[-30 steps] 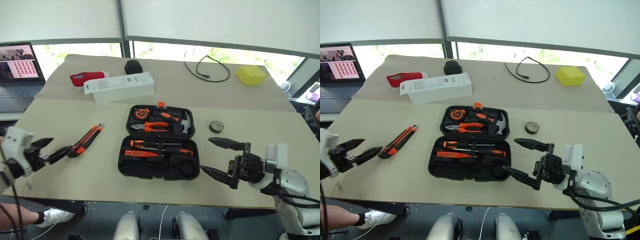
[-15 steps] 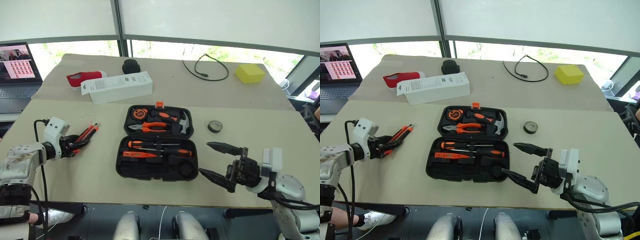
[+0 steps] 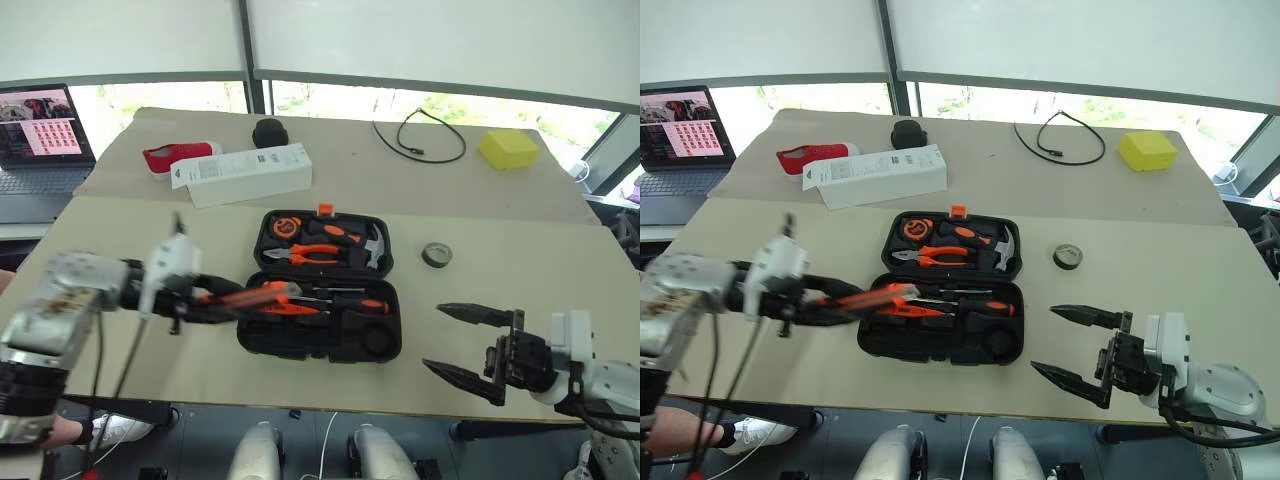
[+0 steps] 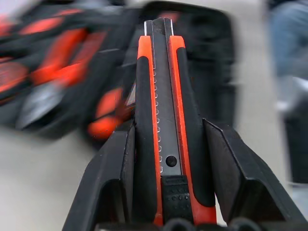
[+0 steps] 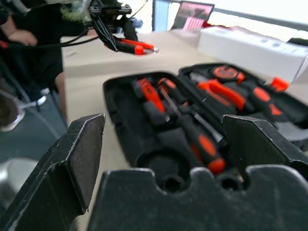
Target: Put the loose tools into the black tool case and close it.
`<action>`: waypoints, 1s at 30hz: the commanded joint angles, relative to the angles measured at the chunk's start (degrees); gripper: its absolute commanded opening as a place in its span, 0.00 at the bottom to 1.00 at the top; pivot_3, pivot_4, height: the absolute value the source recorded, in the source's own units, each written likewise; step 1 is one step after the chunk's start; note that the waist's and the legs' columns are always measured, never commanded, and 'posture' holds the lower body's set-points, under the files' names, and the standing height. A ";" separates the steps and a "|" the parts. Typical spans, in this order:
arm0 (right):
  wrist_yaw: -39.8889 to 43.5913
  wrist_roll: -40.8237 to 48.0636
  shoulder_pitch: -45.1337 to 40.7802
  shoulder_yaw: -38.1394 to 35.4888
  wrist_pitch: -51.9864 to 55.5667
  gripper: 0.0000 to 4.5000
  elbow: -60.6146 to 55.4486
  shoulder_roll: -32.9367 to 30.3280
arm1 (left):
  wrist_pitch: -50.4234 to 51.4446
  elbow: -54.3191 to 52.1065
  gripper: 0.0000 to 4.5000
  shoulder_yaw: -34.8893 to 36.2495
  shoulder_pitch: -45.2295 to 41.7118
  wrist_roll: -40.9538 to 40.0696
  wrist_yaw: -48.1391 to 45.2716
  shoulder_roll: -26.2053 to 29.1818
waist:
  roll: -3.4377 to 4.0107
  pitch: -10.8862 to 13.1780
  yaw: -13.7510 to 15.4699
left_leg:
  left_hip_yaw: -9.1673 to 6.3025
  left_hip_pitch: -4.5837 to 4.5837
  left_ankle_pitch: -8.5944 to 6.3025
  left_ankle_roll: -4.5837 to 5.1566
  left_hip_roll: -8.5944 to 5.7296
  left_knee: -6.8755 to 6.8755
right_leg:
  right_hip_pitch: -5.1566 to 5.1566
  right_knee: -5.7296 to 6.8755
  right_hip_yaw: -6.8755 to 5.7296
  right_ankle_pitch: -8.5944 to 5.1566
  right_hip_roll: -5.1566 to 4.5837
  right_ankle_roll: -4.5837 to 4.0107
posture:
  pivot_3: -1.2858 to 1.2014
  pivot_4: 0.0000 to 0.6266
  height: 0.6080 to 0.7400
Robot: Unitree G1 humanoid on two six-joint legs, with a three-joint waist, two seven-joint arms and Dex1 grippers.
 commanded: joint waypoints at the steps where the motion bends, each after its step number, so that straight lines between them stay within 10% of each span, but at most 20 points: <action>1: 0.16 0.32 0.07 -2.21 -1.14 1.00 -1.53 -0.45 | 1.79 -5.11 0.37 -6.35 -3.85 5.35 3.20 -1.93 | -0.02 0.01 -0.10 | -0.02 -0.01 0.00 0.00 0.00 0.03 | 0.00 0.02 0.01 0.00 0.02 0.00 | 0.52 0.24 1.00; 26: -5.85 -0.74 0.14 0.50 -0.03 1.00 -5.79 0.79 | 6.26 -0.59 0.37 -16.20 -9.41 14.11 4.11 -8.46 | -0.01 0.01 0.55 | -0.09 -0.03 0.01 0.01 -0.02 0.21 | 0.07 0.04 0.03 0.00 0.04 0.03 | 0.52 0.24 1.00; 30: -6.43 -0.79 0.21 0.95 0.37 1.00 -6.32 0.96 | 4.57 -0.22 0.72 -11.49 -7.86 10.35 5.75 -11.33 | 0.00 0.01 0.67 | -0.11 -0.04 0.01 0.01 -0.04 0.27 | 0.11 0.03 0.03 0.01 0.01 0.07 | 0.52 0.24 1.00</action>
